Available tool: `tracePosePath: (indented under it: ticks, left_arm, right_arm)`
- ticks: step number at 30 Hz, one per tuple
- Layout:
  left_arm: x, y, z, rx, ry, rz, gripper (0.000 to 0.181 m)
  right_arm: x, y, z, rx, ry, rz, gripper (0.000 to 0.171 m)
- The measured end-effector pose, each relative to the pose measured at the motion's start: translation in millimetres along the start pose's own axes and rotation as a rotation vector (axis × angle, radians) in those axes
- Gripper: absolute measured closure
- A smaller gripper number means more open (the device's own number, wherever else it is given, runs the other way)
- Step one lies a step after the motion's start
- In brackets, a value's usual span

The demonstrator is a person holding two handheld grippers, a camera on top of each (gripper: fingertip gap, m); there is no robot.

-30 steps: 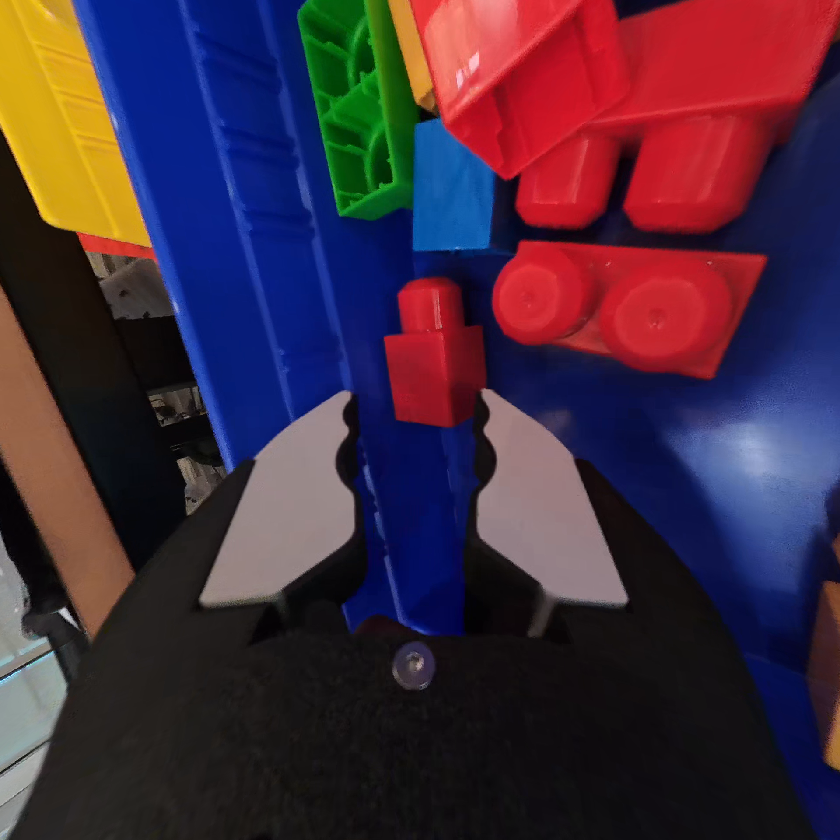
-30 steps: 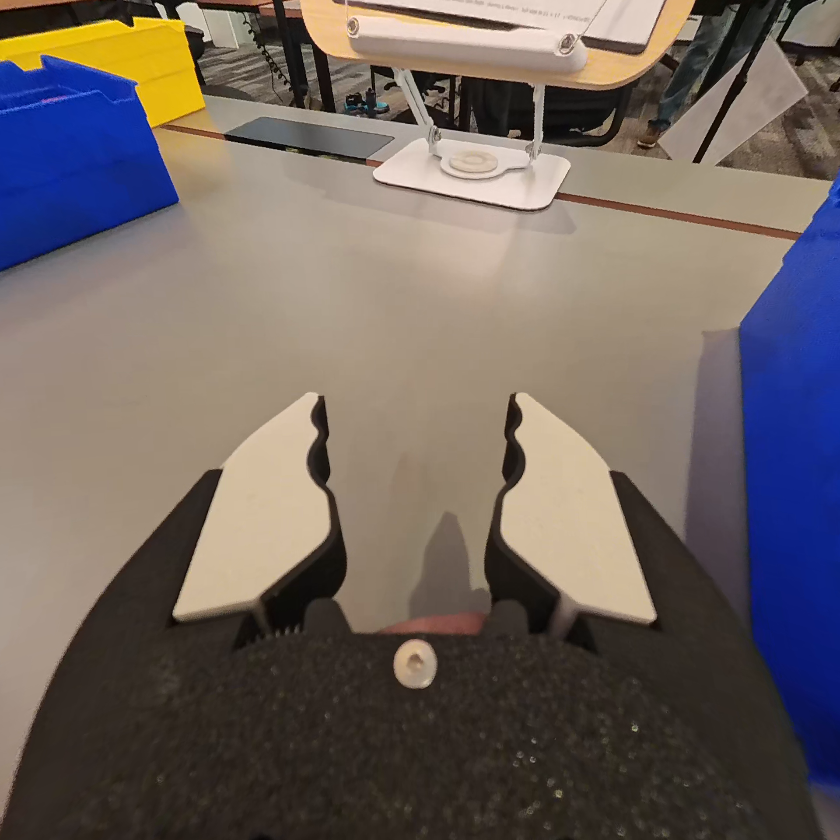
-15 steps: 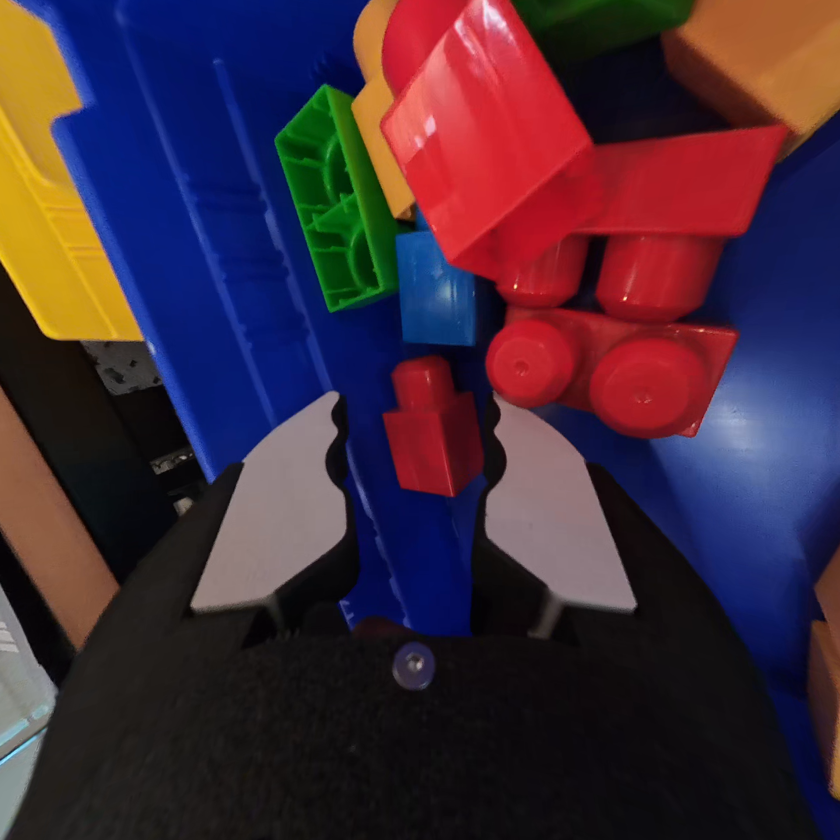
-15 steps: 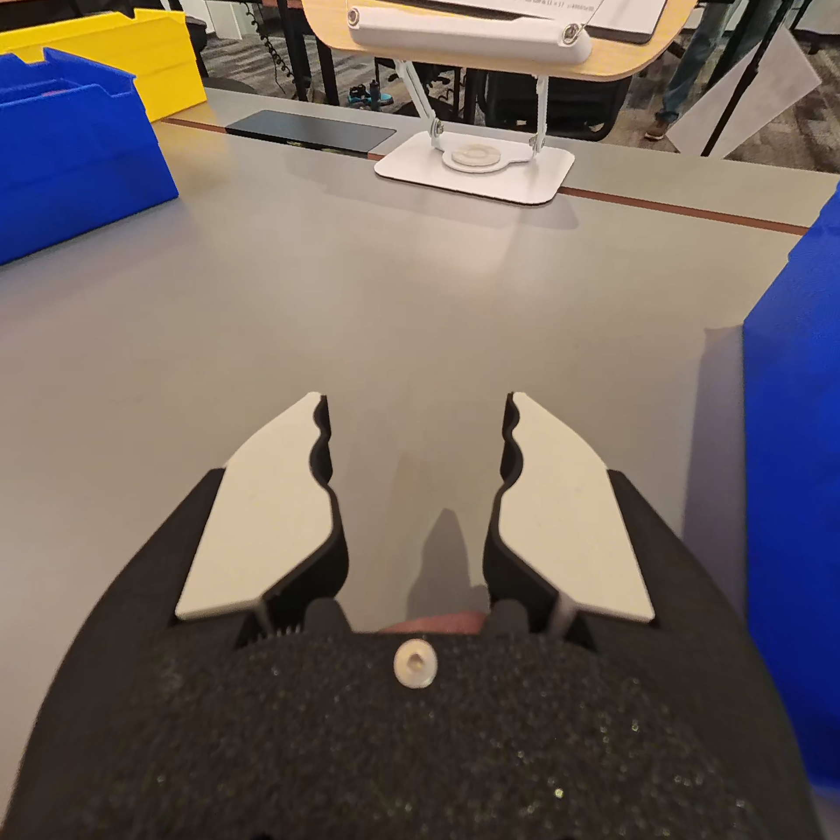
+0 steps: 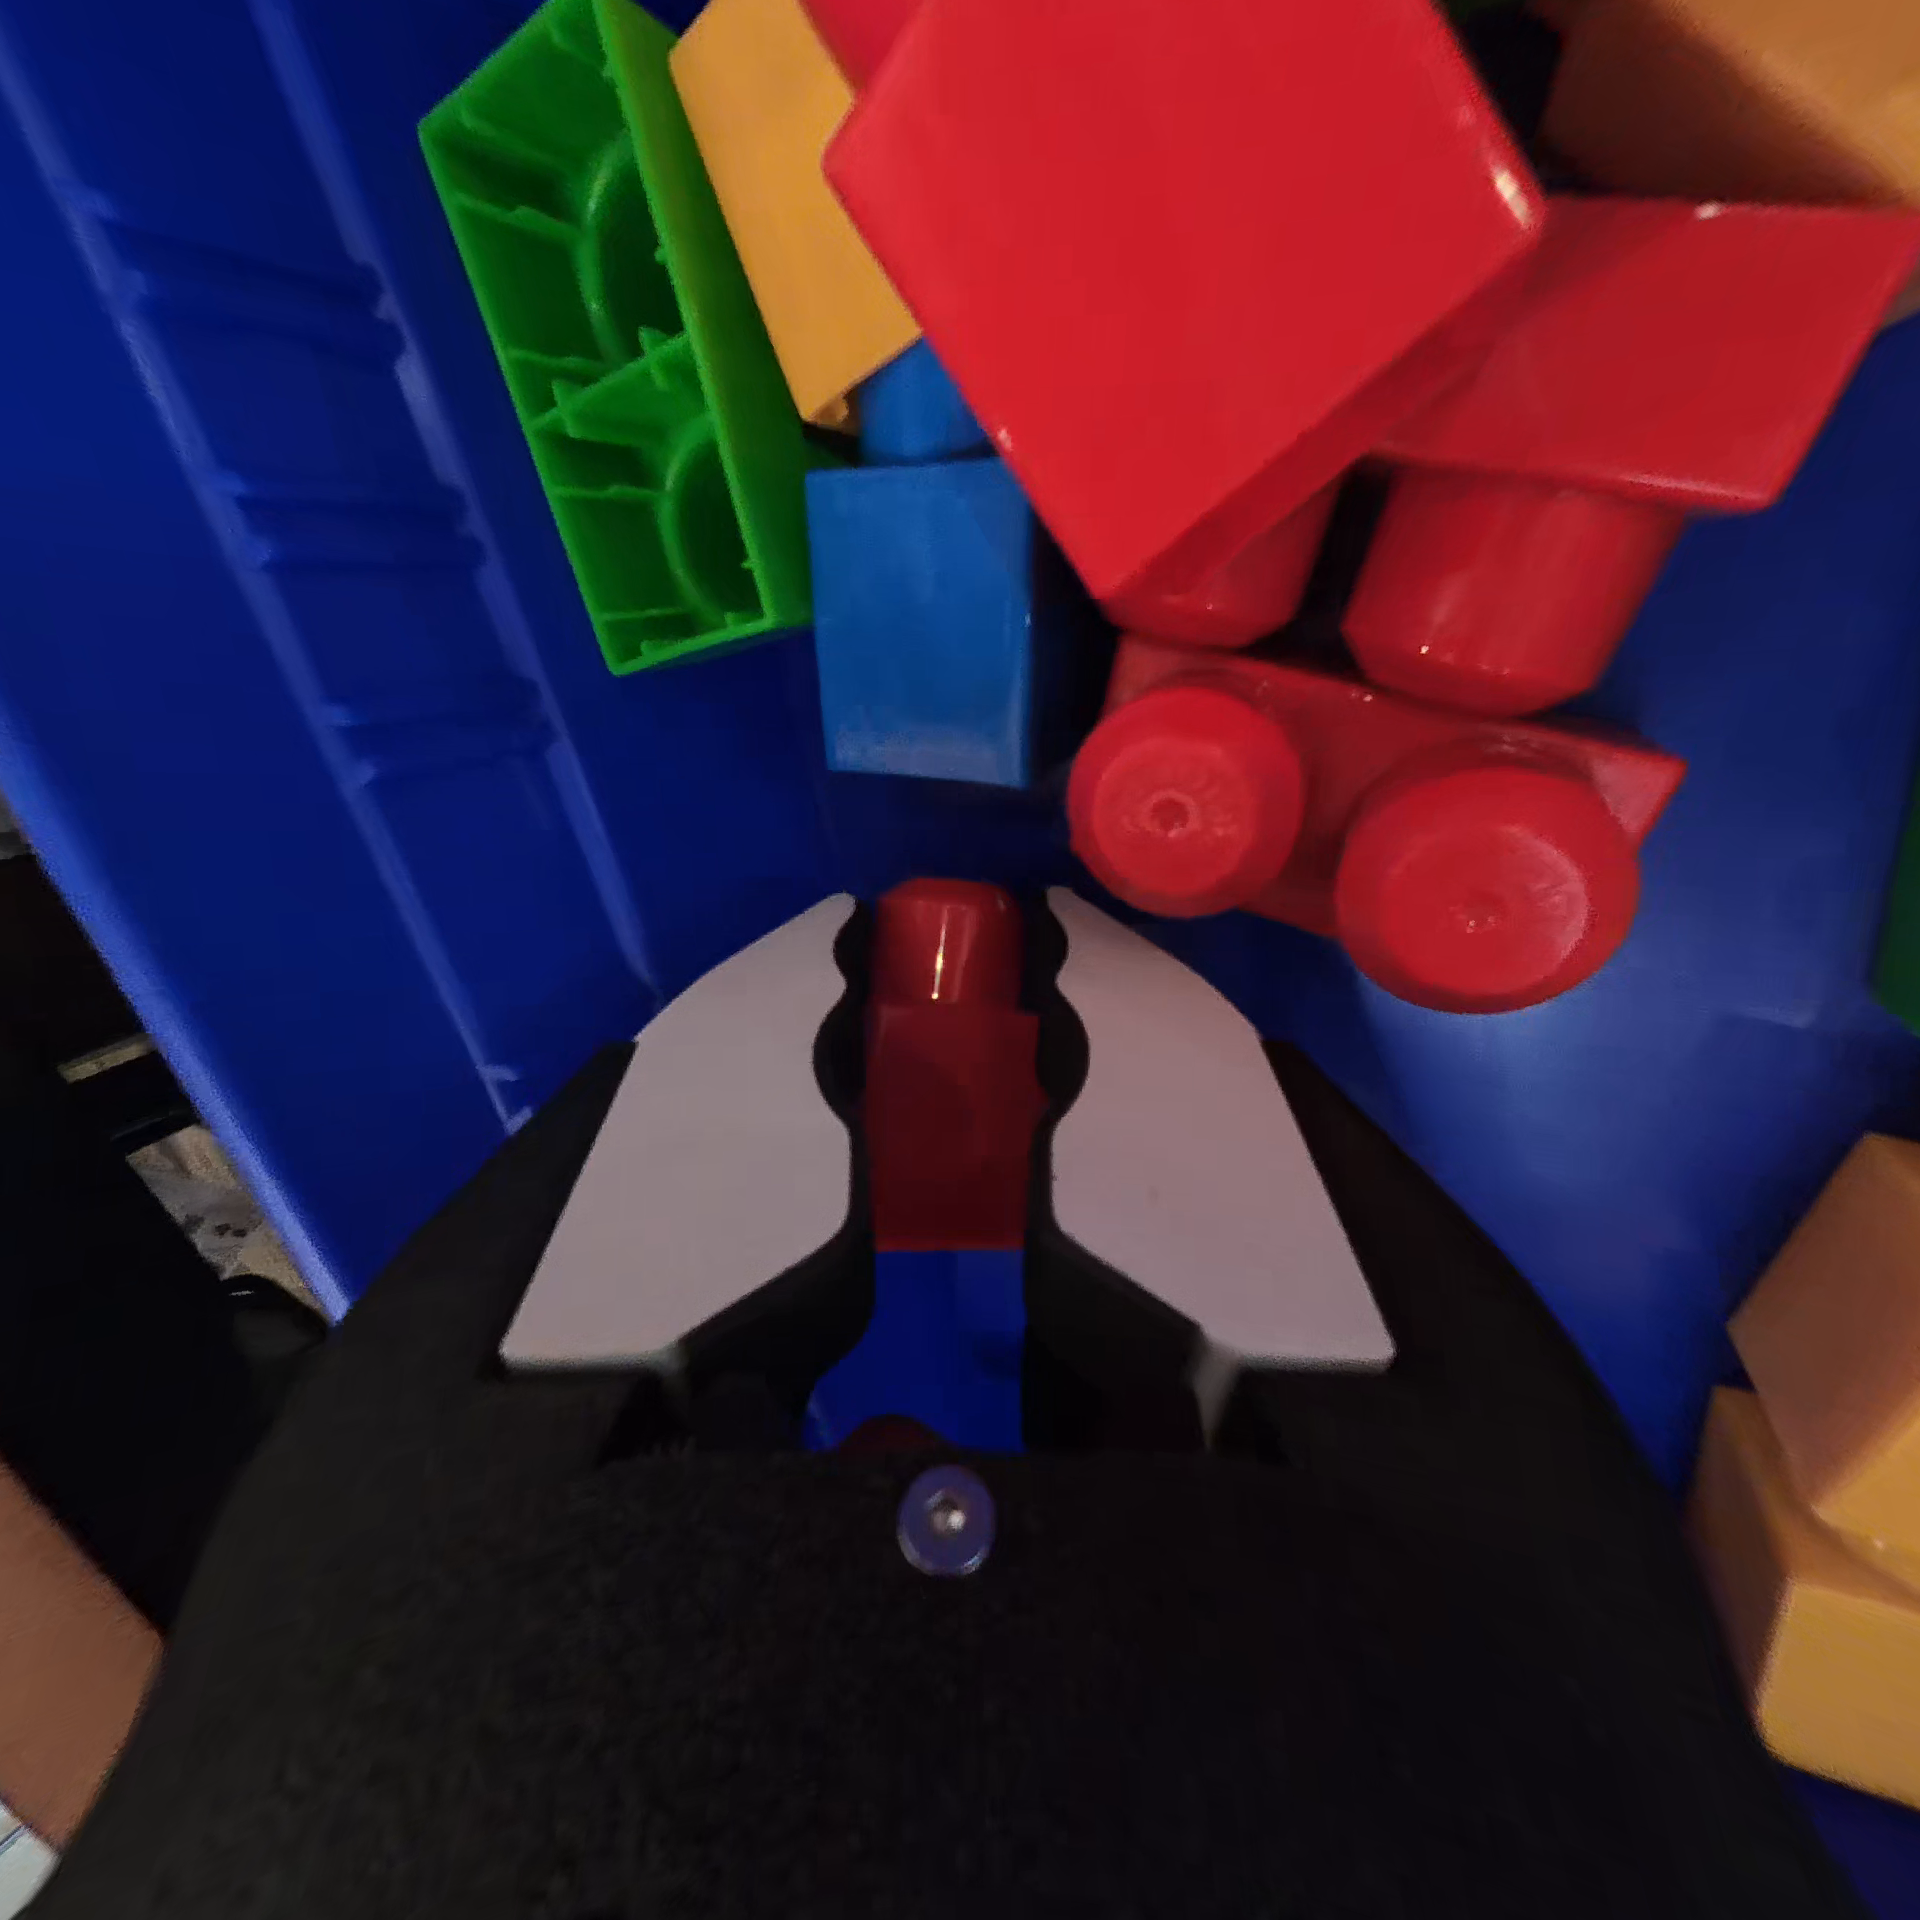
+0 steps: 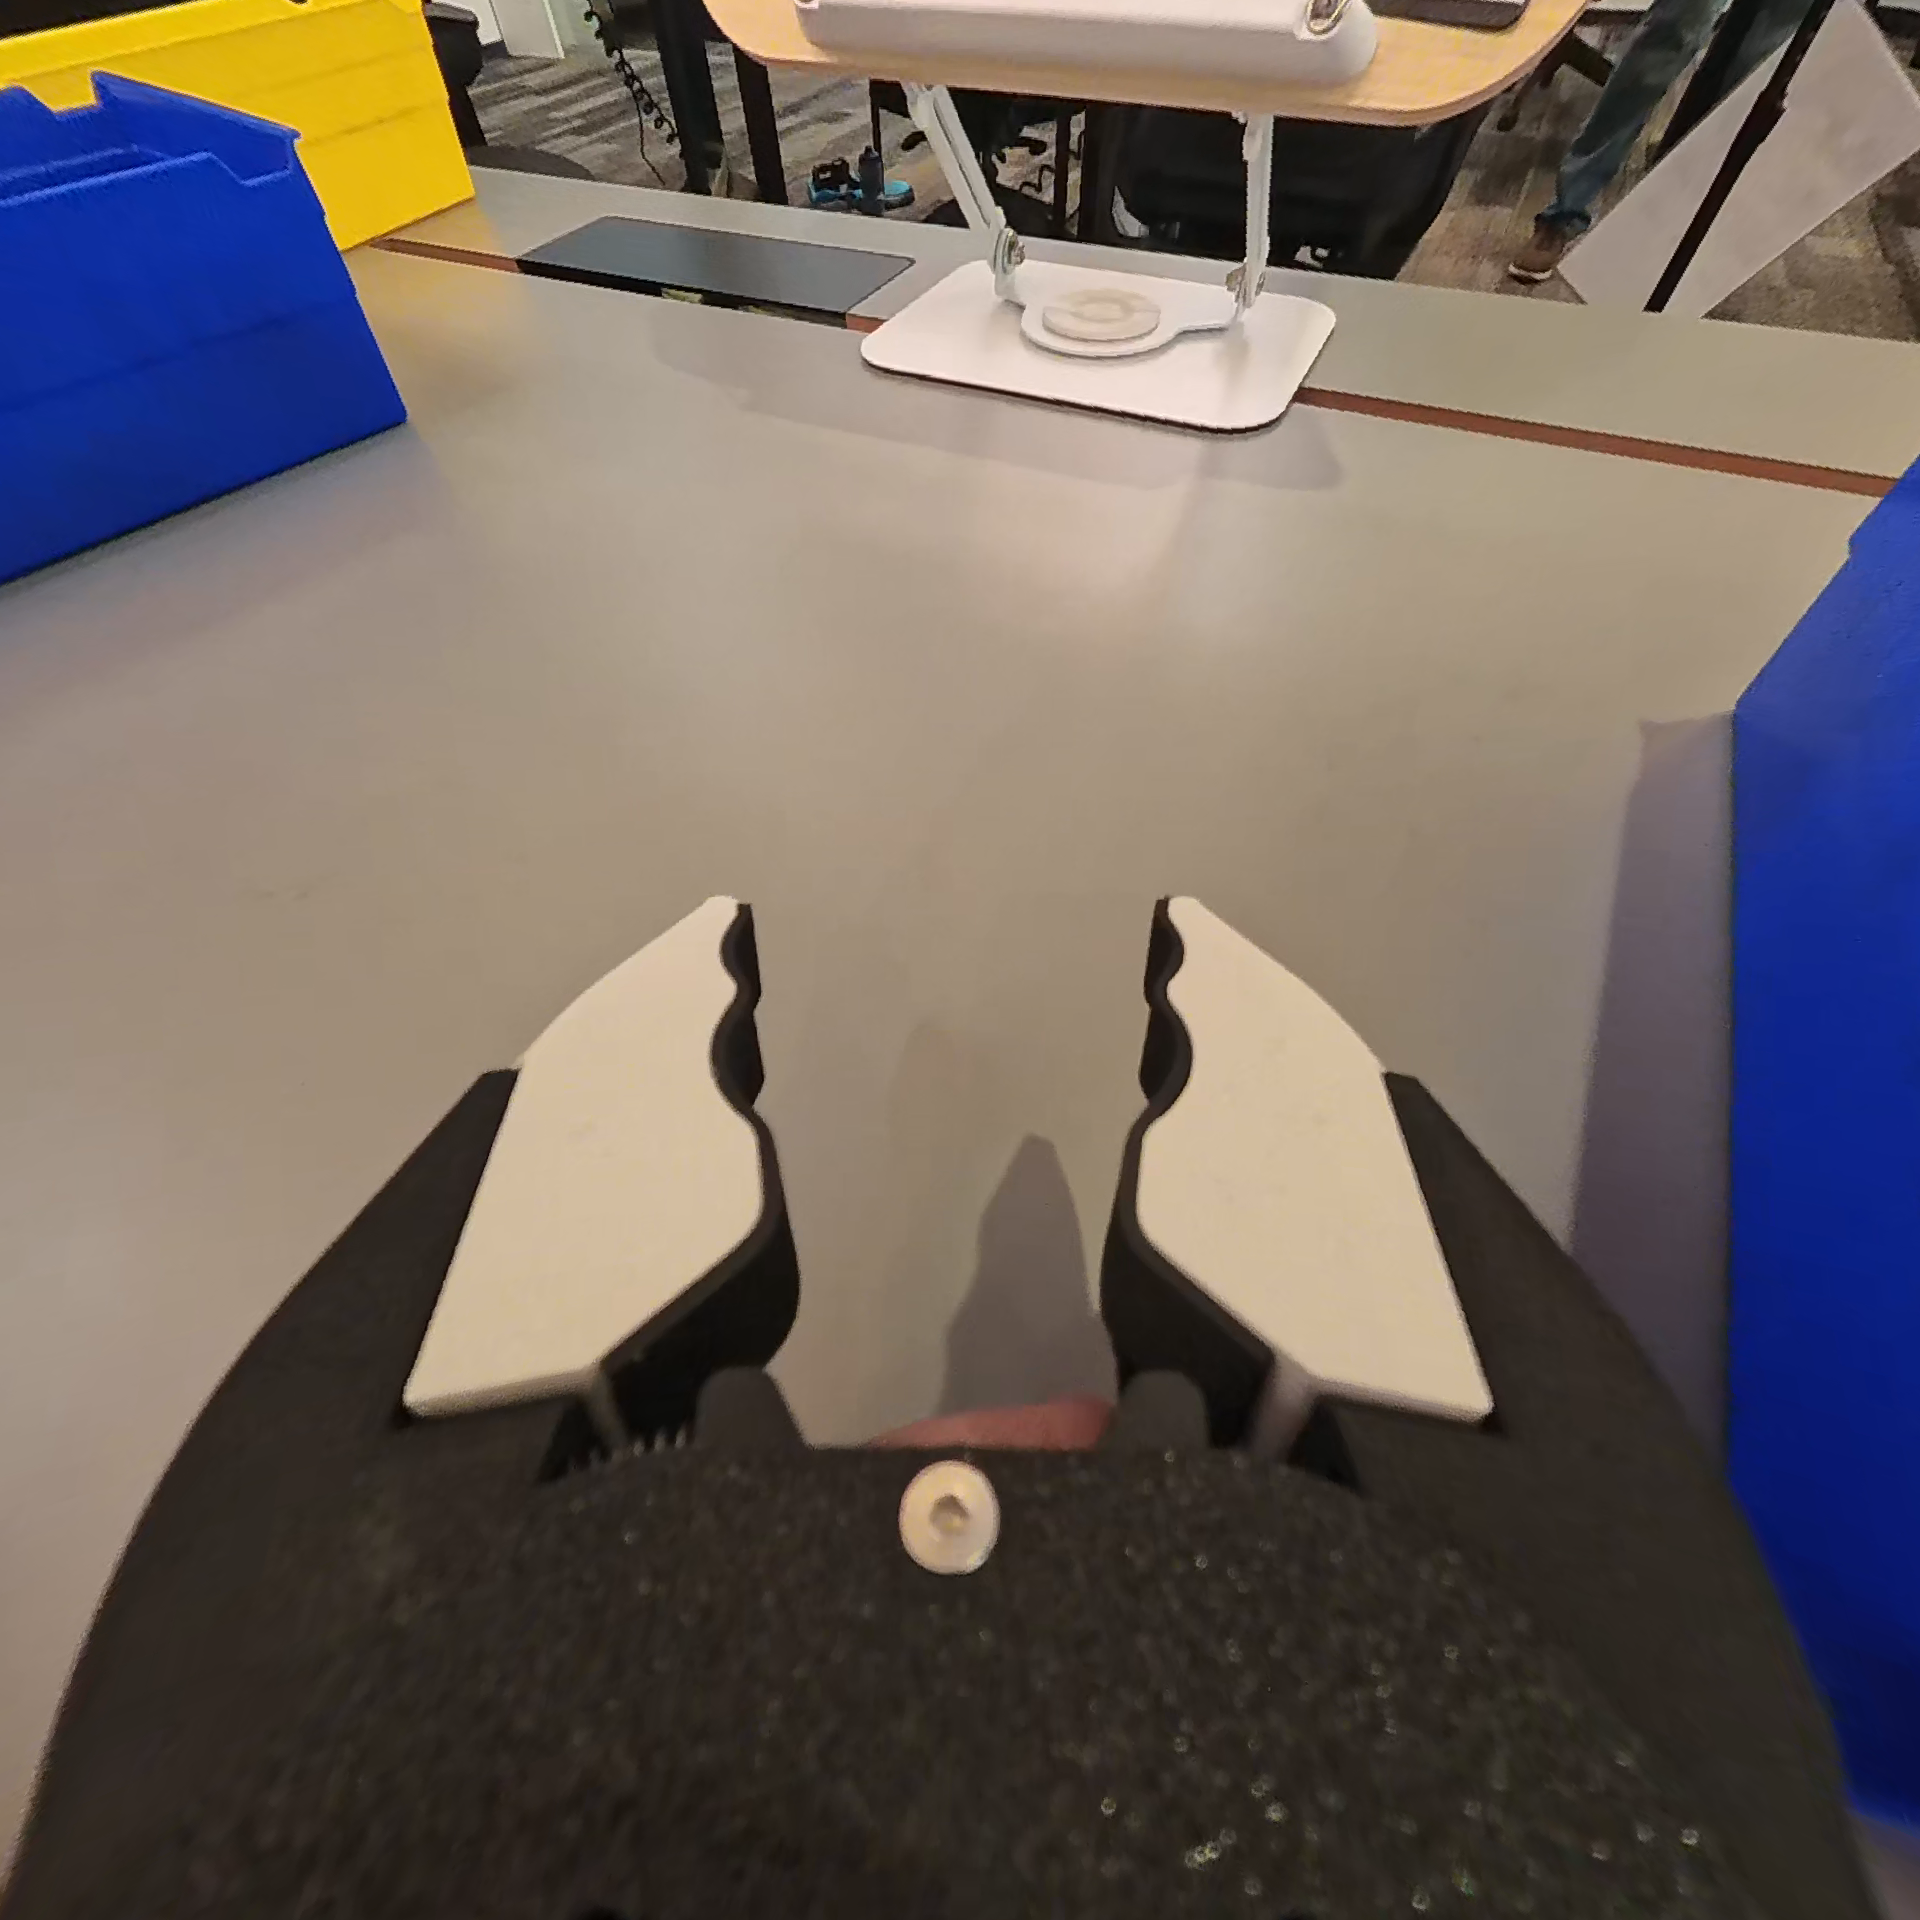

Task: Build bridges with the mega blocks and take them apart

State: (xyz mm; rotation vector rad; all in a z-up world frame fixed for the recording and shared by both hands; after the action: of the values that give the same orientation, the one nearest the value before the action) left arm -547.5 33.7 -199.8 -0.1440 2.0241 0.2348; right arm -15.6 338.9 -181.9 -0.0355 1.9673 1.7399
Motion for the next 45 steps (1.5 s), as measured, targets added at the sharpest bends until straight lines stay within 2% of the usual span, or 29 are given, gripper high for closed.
tracePosePath:
  ticks: [7, 10, 16, 22, 25, 30, 32, 35, 38, 40, 42, 45]
  left_arm:
    - [-4, -6, -1, 0.028, 0.068, 0.029, 0.152]
    - [-22, -7, -1, 0.019, 0.088, 0.111, 0.152]
    - [-107, -1, 10, -0.051, 0.111, 0.464, 0.152]
    - [-201, -9, 84, -0.14, 0.109, 0.885, 0.152]
    - [-219, -17, 128, -0.175, 0.071, 0.984, 0.153]
    - [-211, -11, 176, -0.235, -0.068, 1.062, 0.153]
    - [-207, 6, 196, -0.218, -0.185, 1.125, 0.153]
    - [-197, 45, 220, -0.21, -0.312, 1.309, 0.153]
    - [-171, 89, 240, -0.194, -0.487, 1.297, 0.153]
    - [-151, 110, 243, -0.212, -0.497, 1.246, 0.153]
    - [-138, 125, 250, -0.148, -0.524, 1.232, 0.153]
    - [-132, 138, 254, -0.129, -0.593, 1.152, 0.153]
  right_arm:
    - [-1, 2, 0, -0.001, 0.0, 0.003, 0.1]
    - [-2, 3, -1, -0.002, 0.001, 0.007, 0.1]
    - [-1, 5, -7, -0.017, 0.01, 0.009, 0.1]
    - [-1, 8, -12, -0.038, 0.016, 0.017, 0.1]
    - [-3, 9, -14, -0.043, 0.017, 0.019, 0.1]
    - [-6, 12, -18, -0.053, 0.02, 0.03, 0.101]
    - [-5, 11, -20, -0.052, 0.029, 0.028, 0.101]
    - [-4, 12, -24, -0.059, 0.04, 0.026, 0.101]
    - [-6, 14, -27, -0.069, 0.045, 0.035, 0.101]
    - [-6, 15, -29, -0.074, 0.05, 0.036, 0.101]
    - [-7, 15, -30, -0.08, 0.049, 0.037, 0.101]
    - [-8, 16, -30, -0.082, 0.052, 0.039, 0.101]
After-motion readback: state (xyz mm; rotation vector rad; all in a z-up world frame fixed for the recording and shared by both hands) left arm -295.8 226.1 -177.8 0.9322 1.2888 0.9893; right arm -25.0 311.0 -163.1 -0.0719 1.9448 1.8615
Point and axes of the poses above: each gripper's, where its closed fingertips meet, x out along the fingers, y out of its top, z = x × y across the jaws, the point moved 7 cm from there along -x, back along the fingers, and after that the axes turned 1 degree about x, right-handed, at the moved point
